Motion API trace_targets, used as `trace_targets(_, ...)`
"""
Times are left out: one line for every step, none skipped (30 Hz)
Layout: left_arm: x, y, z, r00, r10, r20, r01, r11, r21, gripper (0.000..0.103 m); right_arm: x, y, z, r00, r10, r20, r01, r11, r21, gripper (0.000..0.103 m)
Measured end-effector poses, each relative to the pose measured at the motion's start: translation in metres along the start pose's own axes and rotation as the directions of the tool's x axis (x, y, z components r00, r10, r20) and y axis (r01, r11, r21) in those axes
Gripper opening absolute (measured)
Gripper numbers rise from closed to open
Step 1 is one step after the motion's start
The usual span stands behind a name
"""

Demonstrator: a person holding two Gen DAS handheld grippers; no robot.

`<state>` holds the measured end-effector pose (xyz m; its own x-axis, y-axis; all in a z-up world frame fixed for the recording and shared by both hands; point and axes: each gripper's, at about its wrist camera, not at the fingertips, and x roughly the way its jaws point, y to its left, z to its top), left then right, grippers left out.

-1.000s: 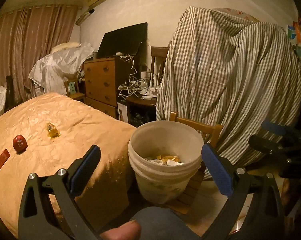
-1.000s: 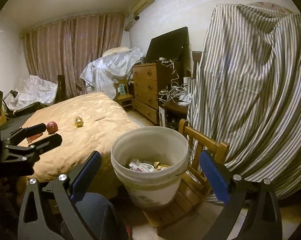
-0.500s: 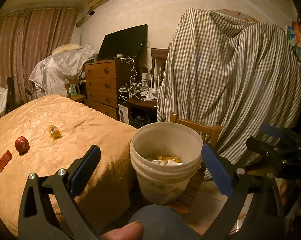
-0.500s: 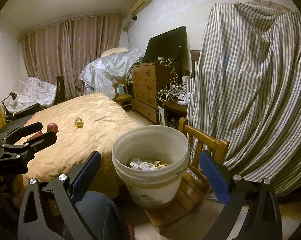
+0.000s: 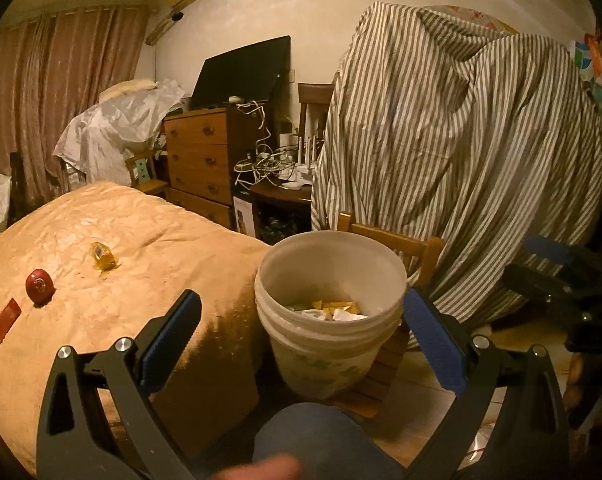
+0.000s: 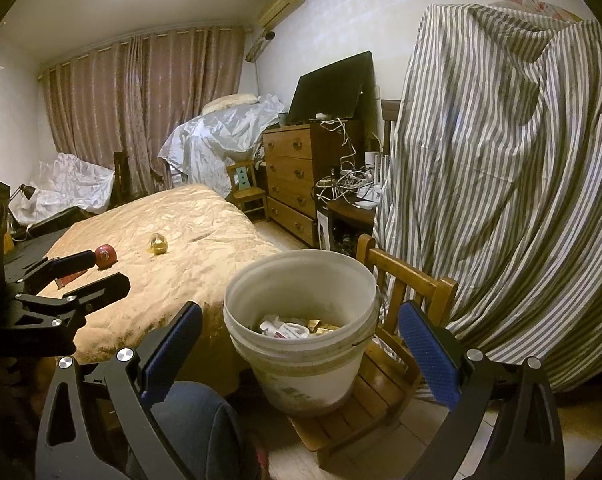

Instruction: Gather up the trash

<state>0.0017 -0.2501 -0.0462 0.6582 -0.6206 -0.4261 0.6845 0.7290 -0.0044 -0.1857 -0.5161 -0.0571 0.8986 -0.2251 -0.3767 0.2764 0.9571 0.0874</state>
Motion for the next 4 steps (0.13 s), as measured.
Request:
trace_targets(0.0002,-0.0005,-0.0002,1.0,0.0,-0.004,0.0,1.0,-0.001,0.097,0.0002,0.0001,-0.0007,1.0,-0.003,0.0,0.003,1.0,0.0,0.098)
trace_targets(0.0004,-0.0003,-0.0009,1.0,0.002,-0.006,-0.002,1.0,-0.002,0.098,0.0005,-0.001,-0.0002,1.0,-0.002,0.0,0.002,1.0,0.001,0.098)
trace_targets(0.0009,-0.001,-0.001,1.0,0.004,-0.008,-0.004,1.0,-0.001,0.098,0.0009,-0.0014,-0.0004,1.0,-0.002,0.0,0.002,1.0,0.002,0.098)
trace_targets(0.0016,-0.001,-0.0003,1.0,0.005,-0.011,-0.005,1.0,0.0,0.097,0.0013,-0.0024,0.0003,1.0,-0.001,-0.001,0.001,1.0,0.001,0.098)
